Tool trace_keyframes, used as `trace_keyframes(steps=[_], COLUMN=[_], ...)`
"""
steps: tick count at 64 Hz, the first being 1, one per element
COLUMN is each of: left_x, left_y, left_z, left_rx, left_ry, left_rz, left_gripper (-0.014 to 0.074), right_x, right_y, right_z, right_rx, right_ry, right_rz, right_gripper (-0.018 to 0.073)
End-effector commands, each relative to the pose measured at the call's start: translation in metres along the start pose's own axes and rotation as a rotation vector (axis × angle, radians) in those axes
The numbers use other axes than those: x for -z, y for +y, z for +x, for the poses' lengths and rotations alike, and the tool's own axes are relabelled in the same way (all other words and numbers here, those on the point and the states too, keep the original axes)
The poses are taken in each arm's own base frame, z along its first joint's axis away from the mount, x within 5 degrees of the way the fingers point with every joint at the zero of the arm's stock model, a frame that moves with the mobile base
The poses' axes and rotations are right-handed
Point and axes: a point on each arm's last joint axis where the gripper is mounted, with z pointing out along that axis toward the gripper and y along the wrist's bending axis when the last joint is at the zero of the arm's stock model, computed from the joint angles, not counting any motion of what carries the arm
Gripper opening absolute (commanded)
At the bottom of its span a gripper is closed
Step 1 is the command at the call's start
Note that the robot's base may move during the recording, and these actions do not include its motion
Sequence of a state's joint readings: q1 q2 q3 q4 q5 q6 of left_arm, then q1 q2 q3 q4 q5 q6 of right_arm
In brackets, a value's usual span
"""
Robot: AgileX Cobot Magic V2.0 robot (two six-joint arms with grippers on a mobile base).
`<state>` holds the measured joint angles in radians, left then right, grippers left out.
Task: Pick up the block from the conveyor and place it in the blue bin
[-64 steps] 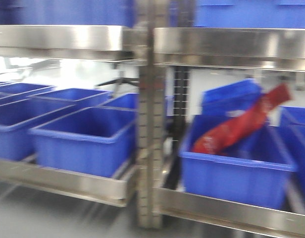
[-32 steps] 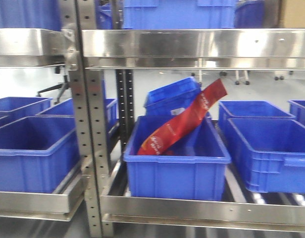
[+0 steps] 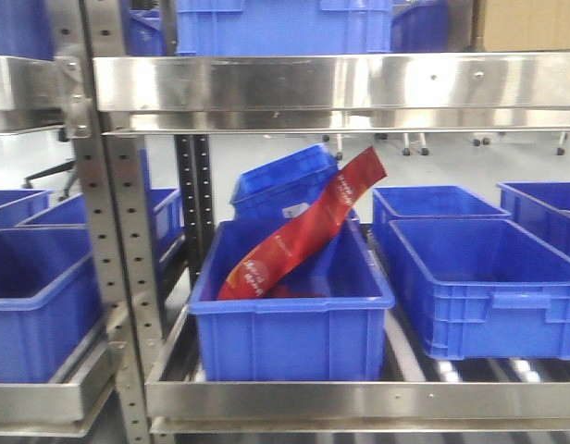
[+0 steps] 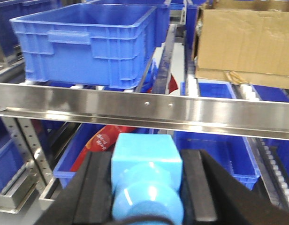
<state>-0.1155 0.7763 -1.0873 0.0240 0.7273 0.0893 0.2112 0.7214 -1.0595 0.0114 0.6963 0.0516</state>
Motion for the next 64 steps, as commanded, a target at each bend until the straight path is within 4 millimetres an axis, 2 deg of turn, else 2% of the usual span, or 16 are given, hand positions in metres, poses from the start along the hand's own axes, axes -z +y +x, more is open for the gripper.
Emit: trace_keyframes(steps=[1,64], left_x=[0.0011,0.0011], left_y=[-0.0009,-0.0009], left_z=[-0.0022,-0.0022], left_rx=[0.005,0.005], left_ry=[-0.024,-0.024], left_rz=[0.006,0.006], left_gripper=[-0.0111,-0.0111], right_x=[0.0016,0.0016], right_y=[-0.0003,-0.0003], right_z=[-0.0038,-0.0038], right_rx=[0.011,0.011], right_ry=[-0.026,-0.026], right_rz=[0.005,0.005], right_gripper=[-0.0162,-0.0162])
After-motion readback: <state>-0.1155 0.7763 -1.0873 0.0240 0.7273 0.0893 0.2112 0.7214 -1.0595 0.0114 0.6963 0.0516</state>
